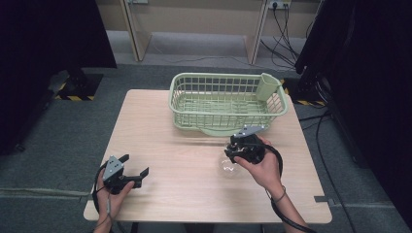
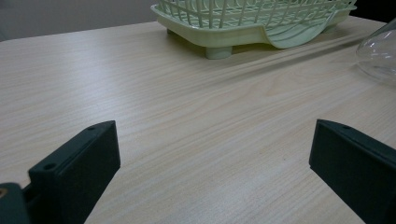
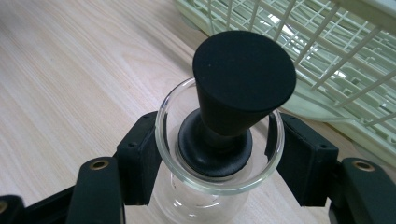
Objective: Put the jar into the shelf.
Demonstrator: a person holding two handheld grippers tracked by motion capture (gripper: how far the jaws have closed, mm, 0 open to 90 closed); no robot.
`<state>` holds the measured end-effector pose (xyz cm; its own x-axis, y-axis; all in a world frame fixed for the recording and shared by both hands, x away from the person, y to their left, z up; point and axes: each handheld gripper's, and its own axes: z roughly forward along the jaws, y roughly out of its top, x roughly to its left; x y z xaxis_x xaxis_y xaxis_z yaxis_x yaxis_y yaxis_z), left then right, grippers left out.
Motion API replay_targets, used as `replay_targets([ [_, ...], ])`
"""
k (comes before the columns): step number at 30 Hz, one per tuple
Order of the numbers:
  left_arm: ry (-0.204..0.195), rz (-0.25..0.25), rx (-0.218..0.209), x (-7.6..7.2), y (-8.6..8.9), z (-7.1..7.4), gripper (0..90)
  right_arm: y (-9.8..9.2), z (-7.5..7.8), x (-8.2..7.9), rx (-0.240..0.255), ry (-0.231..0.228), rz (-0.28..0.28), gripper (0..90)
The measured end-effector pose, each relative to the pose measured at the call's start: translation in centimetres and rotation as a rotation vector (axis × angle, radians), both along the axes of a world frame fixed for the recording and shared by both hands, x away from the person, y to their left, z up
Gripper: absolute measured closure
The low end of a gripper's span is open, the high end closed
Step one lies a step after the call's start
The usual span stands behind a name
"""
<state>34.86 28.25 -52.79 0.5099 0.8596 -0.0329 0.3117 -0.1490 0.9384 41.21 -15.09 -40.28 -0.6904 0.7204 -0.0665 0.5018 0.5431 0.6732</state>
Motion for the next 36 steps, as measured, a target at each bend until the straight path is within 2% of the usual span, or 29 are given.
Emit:
replay_targets([
  [11,0.0,0.001,-0.003,0.0,0.0,0.0,1.5,-0.1,0.4,0.0,0.013,0.006,-0.018,37.1],
  [23,-0.001,0.002,-0.001,0.0,0.0,0.0,1.5,-0.5,2.5,-0.3,0.032,-0.032,-0.031,37.2],
  [36,0.001,0.002,-0.001,0.0,0.0,0.0,1.5,-0.6,5.0,0.1,0.049,-0.074,-0.046,37.1],
])
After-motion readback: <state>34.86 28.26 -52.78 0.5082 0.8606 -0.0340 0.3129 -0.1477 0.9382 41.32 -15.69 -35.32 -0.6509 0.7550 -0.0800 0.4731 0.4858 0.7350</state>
